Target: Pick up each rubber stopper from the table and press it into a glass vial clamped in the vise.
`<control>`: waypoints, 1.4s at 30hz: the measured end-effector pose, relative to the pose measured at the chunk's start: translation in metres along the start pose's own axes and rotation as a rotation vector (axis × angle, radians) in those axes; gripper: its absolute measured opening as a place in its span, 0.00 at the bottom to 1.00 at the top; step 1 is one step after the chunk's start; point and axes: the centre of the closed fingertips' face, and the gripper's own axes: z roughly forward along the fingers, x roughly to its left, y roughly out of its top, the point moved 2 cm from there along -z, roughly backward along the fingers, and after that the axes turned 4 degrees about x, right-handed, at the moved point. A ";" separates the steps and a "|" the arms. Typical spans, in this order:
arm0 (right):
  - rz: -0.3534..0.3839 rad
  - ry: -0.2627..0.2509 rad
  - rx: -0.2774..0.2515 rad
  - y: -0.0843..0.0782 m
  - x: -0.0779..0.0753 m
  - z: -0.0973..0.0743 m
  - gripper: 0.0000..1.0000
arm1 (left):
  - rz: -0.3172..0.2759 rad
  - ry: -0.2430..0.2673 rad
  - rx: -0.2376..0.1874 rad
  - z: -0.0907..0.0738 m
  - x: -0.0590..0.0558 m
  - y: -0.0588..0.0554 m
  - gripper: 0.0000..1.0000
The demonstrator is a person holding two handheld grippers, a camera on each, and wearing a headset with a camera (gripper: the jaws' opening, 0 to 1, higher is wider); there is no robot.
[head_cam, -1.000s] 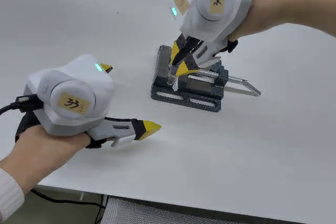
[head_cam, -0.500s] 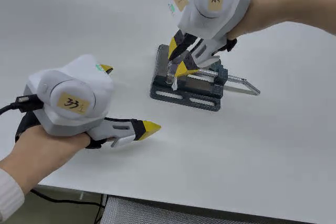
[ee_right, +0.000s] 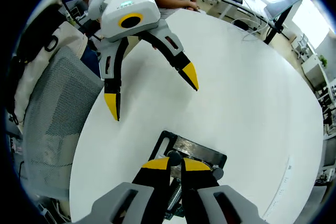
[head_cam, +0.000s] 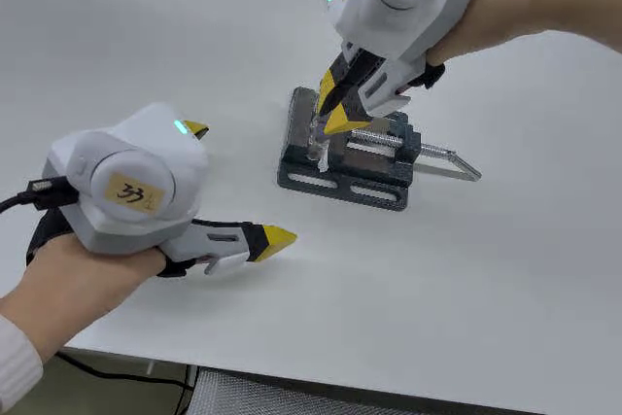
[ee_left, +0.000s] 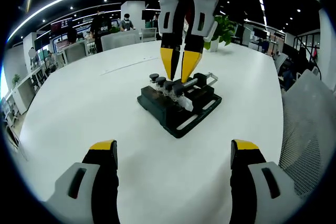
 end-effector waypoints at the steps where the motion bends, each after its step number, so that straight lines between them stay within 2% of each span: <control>1: 0.002 0.002 -0.004 0.000 0.000 0.000 0.02 | 0.000 -0.001 0.000 0.000 0.000 0.000 0.88; 21: 0.033 0.010 0.007 -0.003 0.001 0.007 0.00 | -0.002 -0.007 0.012 -0.001 -0.005 -0.004 0.87; 25: 0.062 0.011 0.033 -0.002 -0.002 0.008 0.00 | -0.004 -0.005 0.011 0.000 -0.004 -0.005 0.87; 30: 0.042 0.015 0.066 -0.002 -0.003 0.009 0.00 | -0.008 -0.006 0.011 0.001 -0.006 -0.005 0.87; 42: 0.138 0.049 0.060 -0.003 0.002 0.010 0.00 | -0.023 -0.008 0.008 0.003 -0.007 -0.005 0.86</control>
